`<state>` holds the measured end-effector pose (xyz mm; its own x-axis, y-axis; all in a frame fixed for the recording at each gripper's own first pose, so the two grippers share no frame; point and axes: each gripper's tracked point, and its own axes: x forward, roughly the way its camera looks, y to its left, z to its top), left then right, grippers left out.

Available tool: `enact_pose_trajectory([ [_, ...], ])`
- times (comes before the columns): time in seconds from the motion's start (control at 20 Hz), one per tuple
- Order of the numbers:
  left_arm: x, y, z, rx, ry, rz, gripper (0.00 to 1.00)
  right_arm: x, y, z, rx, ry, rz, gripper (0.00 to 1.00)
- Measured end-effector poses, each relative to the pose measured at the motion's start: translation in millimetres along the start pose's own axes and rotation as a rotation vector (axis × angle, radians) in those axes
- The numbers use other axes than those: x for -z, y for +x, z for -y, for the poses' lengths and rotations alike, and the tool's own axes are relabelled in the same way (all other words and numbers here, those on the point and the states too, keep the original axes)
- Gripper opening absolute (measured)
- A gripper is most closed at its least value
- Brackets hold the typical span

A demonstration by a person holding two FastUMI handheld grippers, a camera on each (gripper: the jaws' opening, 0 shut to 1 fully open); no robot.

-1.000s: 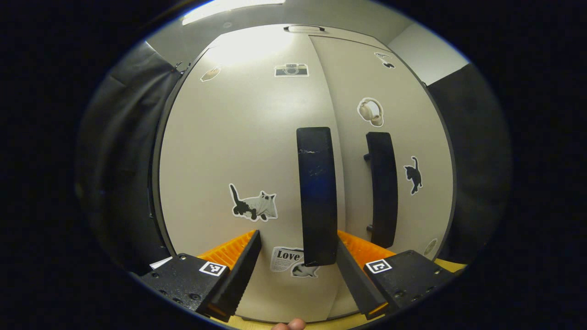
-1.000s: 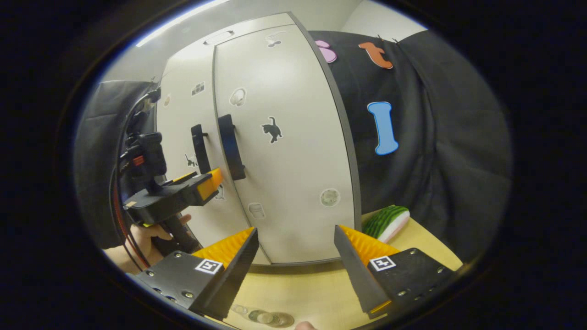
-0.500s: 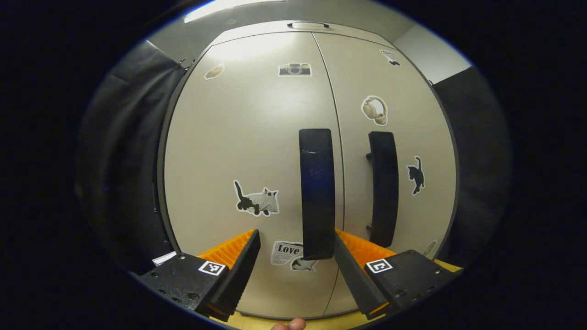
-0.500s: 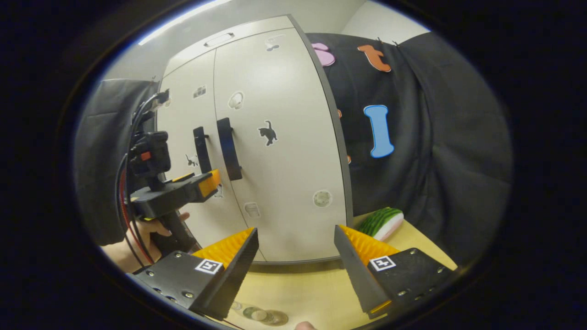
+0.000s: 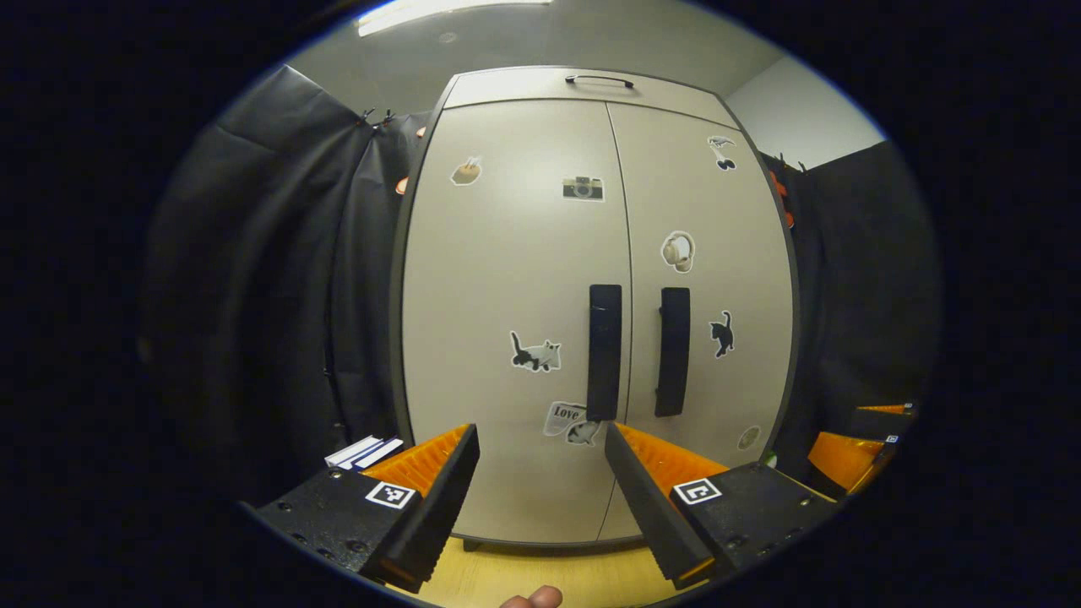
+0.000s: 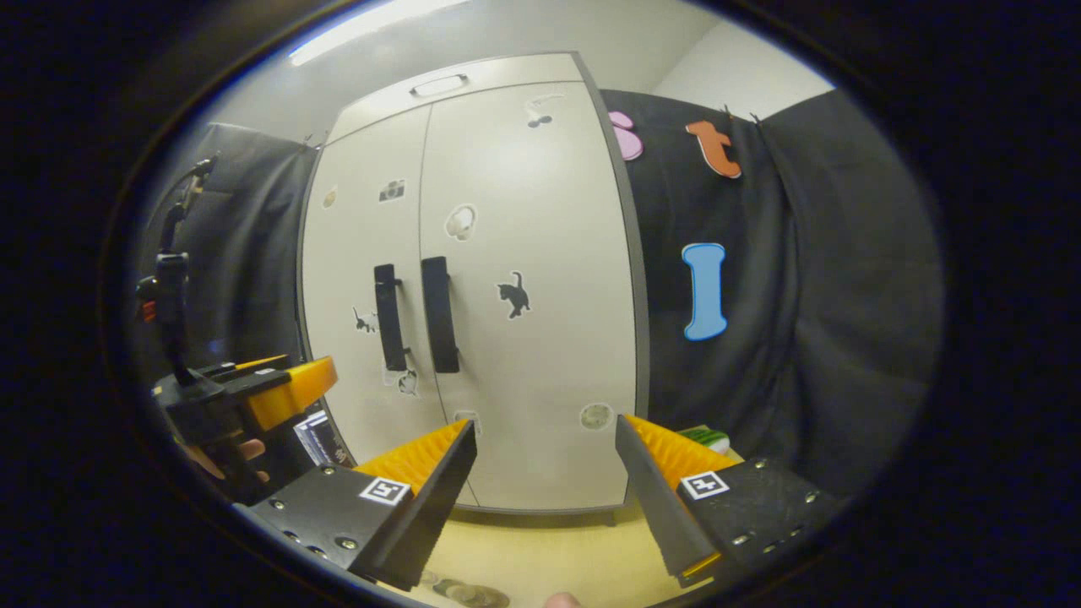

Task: Grasp the bottle in the cabinet with the left hand and place it on the coaster, then close the right door with the right hand and the left door with the left hand.

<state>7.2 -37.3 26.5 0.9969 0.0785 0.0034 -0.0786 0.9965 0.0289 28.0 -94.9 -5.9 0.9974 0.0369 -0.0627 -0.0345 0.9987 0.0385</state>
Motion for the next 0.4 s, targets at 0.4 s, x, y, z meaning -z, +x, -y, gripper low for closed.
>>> enact_pose_trajectory([
  [0.4,4,-48,-32,-0.063,0.005,-0.006,0.93,-14,-6,-34,-0.007,-0.032,0.062,1.00],
])
